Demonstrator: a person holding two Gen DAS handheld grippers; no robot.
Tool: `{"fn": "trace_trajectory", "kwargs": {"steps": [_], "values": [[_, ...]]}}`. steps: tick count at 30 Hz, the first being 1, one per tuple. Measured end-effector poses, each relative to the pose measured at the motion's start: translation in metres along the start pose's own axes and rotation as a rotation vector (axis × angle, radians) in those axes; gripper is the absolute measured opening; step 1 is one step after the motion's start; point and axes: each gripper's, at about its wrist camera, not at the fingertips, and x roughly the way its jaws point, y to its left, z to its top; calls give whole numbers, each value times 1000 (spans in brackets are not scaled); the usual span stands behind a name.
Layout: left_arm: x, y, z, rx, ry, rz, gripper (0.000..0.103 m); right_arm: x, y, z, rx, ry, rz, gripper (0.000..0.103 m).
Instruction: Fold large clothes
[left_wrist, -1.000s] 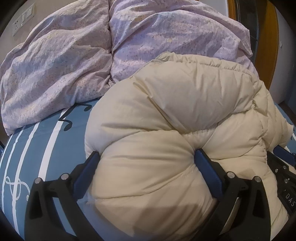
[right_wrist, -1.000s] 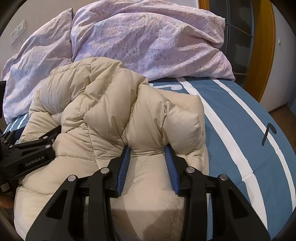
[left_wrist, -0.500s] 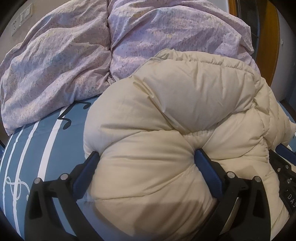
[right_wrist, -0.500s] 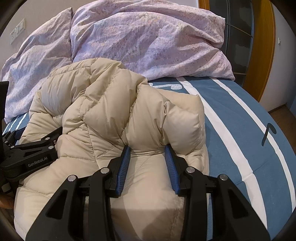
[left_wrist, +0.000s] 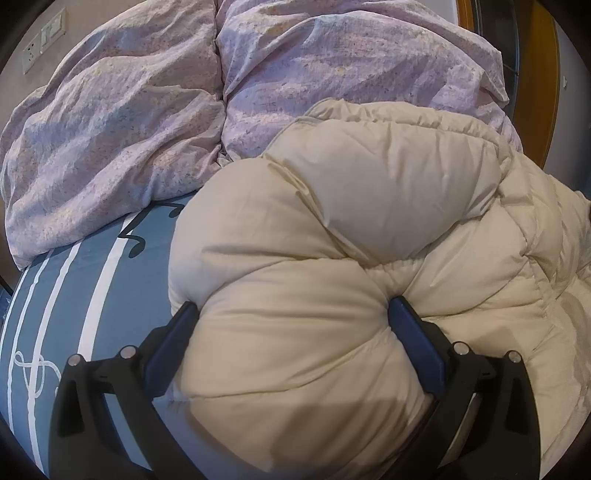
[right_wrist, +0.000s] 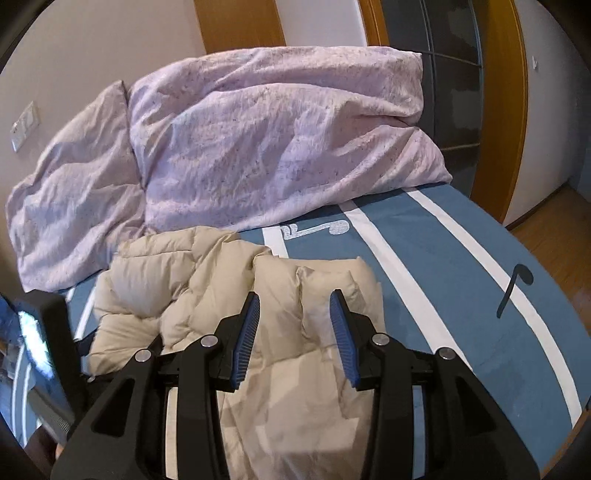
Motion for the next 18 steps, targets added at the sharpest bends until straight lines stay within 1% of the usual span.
{"fn": "trace_trajectory", "kwargs": {"steps": [1, 3, 5, 7, 11, 15, 18], "values": [[0, 0, 0, -1, 0, 0, 101, 5, 2, -2, -6, 5, -13, 42], [-1, 1, 0, -3, -2, -2, 101, 24, 4, -10, -23, 35, -71, 42], [-1, 2, 0, -8, -5, -10, 101, 40, 1, -20, -30, 55, -97, 42], [-2, 4, -1, -18, -8, -22, 101, 46, 0, -27, -34, 50, -105, 42], [-1, 4, -1, -26, -7, -28, 101, 53, 9, -31, -81, 55, -158, 43], [-1, 3, -1, -25, -7, -27, 101, 56, 3, -30, -58, 70, -128, 43], [-1, 2, -1, -25, -6, -26, 101, 57, 3, -30, -57, 75, -124, 44]]}}
